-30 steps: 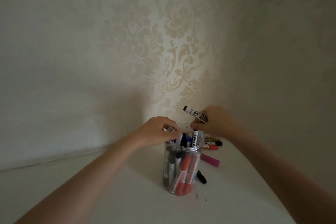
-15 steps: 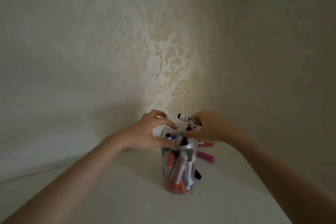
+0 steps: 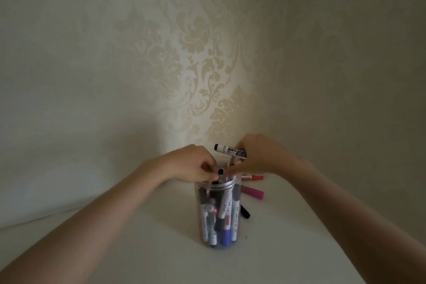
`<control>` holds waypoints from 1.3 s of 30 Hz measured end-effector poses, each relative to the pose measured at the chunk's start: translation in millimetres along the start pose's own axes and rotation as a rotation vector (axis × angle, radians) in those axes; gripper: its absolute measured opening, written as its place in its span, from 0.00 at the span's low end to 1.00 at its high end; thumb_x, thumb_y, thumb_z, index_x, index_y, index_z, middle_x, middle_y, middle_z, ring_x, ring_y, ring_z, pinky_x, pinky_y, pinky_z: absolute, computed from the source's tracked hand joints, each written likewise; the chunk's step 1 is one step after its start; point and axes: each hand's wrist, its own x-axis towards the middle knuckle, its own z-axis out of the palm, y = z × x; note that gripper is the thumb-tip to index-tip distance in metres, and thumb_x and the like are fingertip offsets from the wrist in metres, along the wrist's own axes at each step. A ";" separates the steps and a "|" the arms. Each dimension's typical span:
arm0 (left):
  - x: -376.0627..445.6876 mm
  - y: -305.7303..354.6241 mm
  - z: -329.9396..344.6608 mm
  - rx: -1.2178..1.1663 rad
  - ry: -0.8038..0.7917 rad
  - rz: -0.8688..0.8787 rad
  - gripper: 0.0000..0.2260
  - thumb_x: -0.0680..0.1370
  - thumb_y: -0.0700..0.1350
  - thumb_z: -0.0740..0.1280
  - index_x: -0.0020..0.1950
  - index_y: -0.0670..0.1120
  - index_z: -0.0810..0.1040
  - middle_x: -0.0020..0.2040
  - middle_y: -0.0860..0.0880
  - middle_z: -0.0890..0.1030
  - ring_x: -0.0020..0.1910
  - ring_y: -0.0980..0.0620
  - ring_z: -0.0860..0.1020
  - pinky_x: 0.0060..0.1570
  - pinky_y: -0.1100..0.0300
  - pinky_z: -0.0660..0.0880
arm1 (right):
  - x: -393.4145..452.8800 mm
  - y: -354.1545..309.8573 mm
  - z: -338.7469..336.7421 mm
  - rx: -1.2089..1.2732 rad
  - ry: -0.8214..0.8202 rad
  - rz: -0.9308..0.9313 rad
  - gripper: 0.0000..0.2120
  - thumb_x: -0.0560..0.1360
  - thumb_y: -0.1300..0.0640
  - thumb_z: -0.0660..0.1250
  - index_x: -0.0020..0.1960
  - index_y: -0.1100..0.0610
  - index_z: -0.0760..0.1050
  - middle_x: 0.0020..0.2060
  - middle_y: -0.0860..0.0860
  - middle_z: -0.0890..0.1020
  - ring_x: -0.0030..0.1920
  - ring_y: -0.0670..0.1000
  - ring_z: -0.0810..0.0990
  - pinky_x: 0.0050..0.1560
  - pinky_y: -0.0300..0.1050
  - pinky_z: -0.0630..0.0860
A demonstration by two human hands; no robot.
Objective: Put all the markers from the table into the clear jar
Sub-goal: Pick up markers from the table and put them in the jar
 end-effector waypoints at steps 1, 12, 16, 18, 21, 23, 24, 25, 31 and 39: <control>4.4 4.5 -3.0 0.040 -0.071 -0.008 0.05 0.75 0.46 0.71 0.48 0.51 0.86 0.36 0.63 0.81 0.42 0.59 0.80 0.46 0.63 0.75 | 0.4 -0.6 -1.6 0.014 -0.013 -0.003 0.18 0.64 0.42 0.77 0.38 0.57 0.80 0.27 0.49 0.78 0.27 0.47 0.74 0.28 0.41 0.69; 26.5 33.1 -1.0 0.545 -0.160 -0.117 0.26 0.57 0.69 0.77 0.41 0.52 0.76 0.53 0.51 0.76 0.53 0.49 0.66 0.51 0.56 0.60 | -15.4 20.1 -24.1 0.398 0.190 0.077 0.10 0.65 0.47 0.78 0.35 0.53 0.84 0.28 0.51 0.83 0.28 0.48 0.76 0.28 0.38 0.71; 34.6 43.8 2.4 0.920 -0.212 -0.034 0.32 0.57 0.71 0.75 0.48 0.49 0.75 0.54 0.52 0.77 0.57 0.49 0.69 0.61 0.51 0.58 | -20.2 12.7 -31.2 0.354 0.201 0.068 0.08 0.65 0.50 0.78 0.34 0.52 0.83 0.33 0.55 0.85 0.31 0.54 0.82 0.34 0.45 0.79; 38.6 40.0 8.4 1.031 -0.142 0.050 0.26 0.63 0.67 0.76 0.49 0.50 0.75 0.54 0.52 0.77 0.57 0.50 0.71 0.60 0.52 0.59 | -22.0 7.9 -29.2 0.353 0.208 0.055 0.07 0.65 0.51 0.78 0.33 0.53 0.82 0.33 0.55 0.85 0.36 0.57 0.85 0.39 0.51 0.82; 36.2 26.0 11.6 0.812 -0.011 0.072 0.14 0.71 0.48 0.75 0.36 0.50 0.70 0.52 0.51 0.78 0.51 0.49 0.75 0.50 0.58 0.69 | -22.2 7.3 -28.0 0.376 0.217 0.039 0.08 0.65 0.50 0.78 0.33 0.52 0.82 0.32 0.55 0.85 0.35 0.59 0.84 0.37 0.49 0.81; 28.9 14.6 8.7 0.473 0.029 0.021 0.08 0.71 0.44 0.74 0.36 0.51 0.76 0.48 0.53 0.79 0.45 0.51 0.77 0.41 0.61 0.72 | -22.5 10.6 -28.8 0.409 0.198 0.028 0.09 0.66 0.48 0.77 0.34 0.52 0.82 0.28 0.54 0.82 0.28 0.54 0.79 0.31 0.44 0.76; 24.9 7.7 5.7 0.331 0.059 0.015 0.04 0.71 0.46 0.75 0.39 0.52 0.81 0.45 0.54 0.79 0.43 0.54 0.77 0.39 0.63 0.70 | -23.4 12.5 -29.2 0.403 0.191 0.021 0.10 0.68 0.46 0.76 0.35 0.52 0.82 0.26 0.52 0.79 0.26 0.50 0.75 0.28 0.40 0.72; 19.0 1.5 1.9 0.196 0.096 0.025 0.01 0.72 0.47 0.74 0.42 0.52 0.84 0.42 0.56 0.79 0.41 0.57 0.77 0.38 0.65 0.69 | -24.3 14.6 -29.5 0.394 0.201 0.017 0.11 0.70 0.45 0.74 0.36 0.52 0.81 0.25 0.50 0.77 0.25 0.48 0.72 0.27 0.38 0.69; -15.5 -11.6 -9.4 -0.163 0.100 0.075 0.10 0.78 0.56 0.67 0.49 0.54 0.85 0.43 0.60 0.84 0.40 0.66 0.78 0.39 0.73 0.70 | -42.7 40.7 -53.0 0.844 0.472 0.101 0.08 0.77 0.51 0.66 0.46 0.56 0.77 0.41 0.53 0.86 0.28 0.47 0.73 0.26 0.40 0.67; -33.5 -10.0 0.4 -0.010 -0.066 0.060 0.14 0.71 0.56 0.76 0.55 0.55 0.83 0.54 0.62 0.82 0.46 0.72 0.76 0.50 0.74 0.70 | -43.9 57.3 12.7 0.494 0.457 0.165 0.06 0.77 0.50 0.66 0.46 0.52 0.77 0.35 0.50 0.83 0.32 0.49 0.80 0.32 0.39 0.74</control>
